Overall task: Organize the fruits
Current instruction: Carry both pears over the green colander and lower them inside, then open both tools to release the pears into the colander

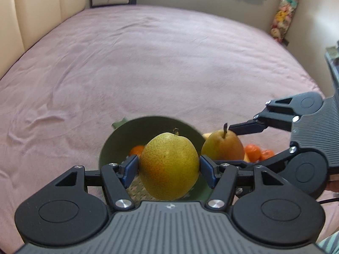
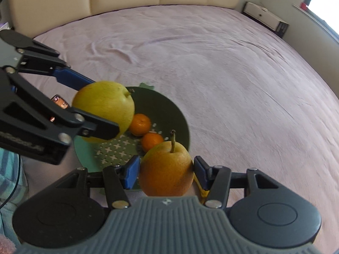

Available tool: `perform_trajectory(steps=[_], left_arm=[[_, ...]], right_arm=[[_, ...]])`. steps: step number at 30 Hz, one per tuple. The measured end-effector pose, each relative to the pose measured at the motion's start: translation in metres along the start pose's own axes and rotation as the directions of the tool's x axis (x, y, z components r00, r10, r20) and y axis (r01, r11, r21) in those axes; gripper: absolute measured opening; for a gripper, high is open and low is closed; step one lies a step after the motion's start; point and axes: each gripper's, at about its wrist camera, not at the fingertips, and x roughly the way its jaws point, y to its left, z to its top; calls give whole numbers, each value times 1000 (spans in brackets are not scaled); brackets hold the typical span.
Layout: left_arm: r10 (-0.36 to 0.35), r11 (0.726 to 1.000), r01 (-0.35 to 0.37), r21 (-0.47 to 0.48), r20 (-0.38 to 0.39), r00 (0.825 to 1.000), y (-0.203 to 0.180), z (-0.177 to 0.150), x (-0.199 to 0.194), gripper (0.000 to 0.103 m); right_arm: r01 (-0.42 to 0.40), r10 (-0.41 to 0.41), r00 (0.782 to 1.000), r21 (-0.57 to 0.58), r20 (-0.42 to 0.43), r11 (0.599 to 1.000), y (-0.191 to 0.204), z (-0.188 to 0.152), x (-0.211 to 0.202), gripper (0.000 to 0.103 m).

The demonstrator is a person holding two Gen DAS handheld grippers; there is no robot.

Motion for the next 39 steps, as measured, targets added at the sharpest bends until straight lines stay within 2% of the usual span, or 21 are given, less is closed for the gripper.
perform_trajectory(steps=[5, 15, 21, 26, 31, 39], left_arm=[[50, 999, -50, -1, -61, 997, 5, -7, 17, 72], [72, 996, -79, -45, -151, 986, 18, -11, 42, 72], [102, 993, -110, -32, -194, 976, 19, -11, 52, 72], [127, 991, -133, -14, -224, 966, 20, -12, 60, 72], [100, 993, -113, -34, -263, 959, 22, -12, 71, 72], [96, 991, -121, -61, -310, 946, 29, -13, 84, 72]], right_arm=[[-27, 26, 999, -24, -33, 999, 7, 5, 22, 53], [-57, 46, 994, -114, -101, 992, 13, 12, 57, 53], [-97, 70, 987, -192, -145, 976, 24, 16, 71, 53], [-124, 87, 980, -206, -181, 971, 27, 16, 87, 52], [-142, 99, 972, -198, -212, 970, 25, 12, 97, 52], [-158, 112, 972, -219, -208, 963, 27, 12, 100, 52]])
